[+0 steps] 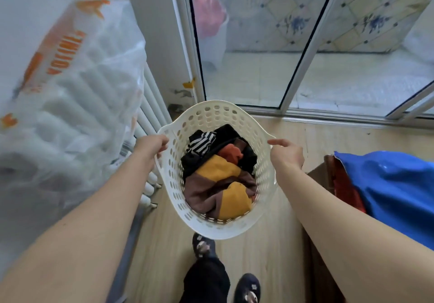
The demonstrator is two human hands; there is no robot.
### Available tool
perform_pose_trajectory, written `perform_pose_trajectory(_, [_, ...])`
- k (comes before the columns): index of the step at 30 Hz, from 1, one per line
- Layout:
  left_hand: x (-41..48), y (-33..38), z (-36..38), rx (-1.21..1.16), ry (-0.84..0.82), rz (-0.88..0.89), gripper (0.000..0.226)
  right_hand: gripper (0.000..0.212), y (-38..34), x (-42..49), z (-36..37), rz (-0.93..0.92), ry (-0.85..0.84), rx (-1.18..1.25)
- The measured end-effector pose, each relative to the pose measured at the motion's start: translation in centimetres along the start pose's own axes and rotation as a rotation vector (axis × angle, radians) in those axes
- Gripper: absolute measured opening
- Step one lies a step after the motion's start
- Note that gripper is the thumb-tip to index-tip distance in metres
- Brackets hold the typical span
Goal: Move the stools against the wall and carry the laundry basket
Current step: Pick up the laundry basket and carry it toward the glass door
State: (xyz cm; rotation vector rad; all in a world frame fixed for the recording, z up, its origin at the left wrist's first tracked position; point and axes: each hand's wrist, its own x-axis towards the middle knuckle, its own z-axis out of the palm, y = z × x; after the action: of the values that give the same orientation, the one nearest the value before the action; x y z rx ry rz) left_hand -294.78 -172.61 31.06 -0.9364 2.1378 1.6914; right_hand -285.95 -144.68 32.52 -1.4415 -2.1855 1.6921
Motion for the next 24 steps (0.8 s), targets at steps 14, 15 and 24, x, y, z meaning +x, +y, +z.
perform_pose_trajectory(14, [28.1, 13.9, 9.1, 0.068, -0.064, -0.140, 0.010, 0.039, -13.8, 20.8, 18.5, 0.082, 0.097, -0.081])
perform_pose_trajectory(15, [28.9, 14.1, 9.4, 0.072, -0.058, -0.162, 0.012, 0.037, -14.0, 21.3, 19.2, 0.089, 0.090, -0.084])
perform_pose_trajectory(24, [42.1, 14.6, 14.7, 0.105, -0.130, -0.275, 0.029, 0.039, -14.2, 32.3, 28.9, 0.175, 0.050, -0.141])
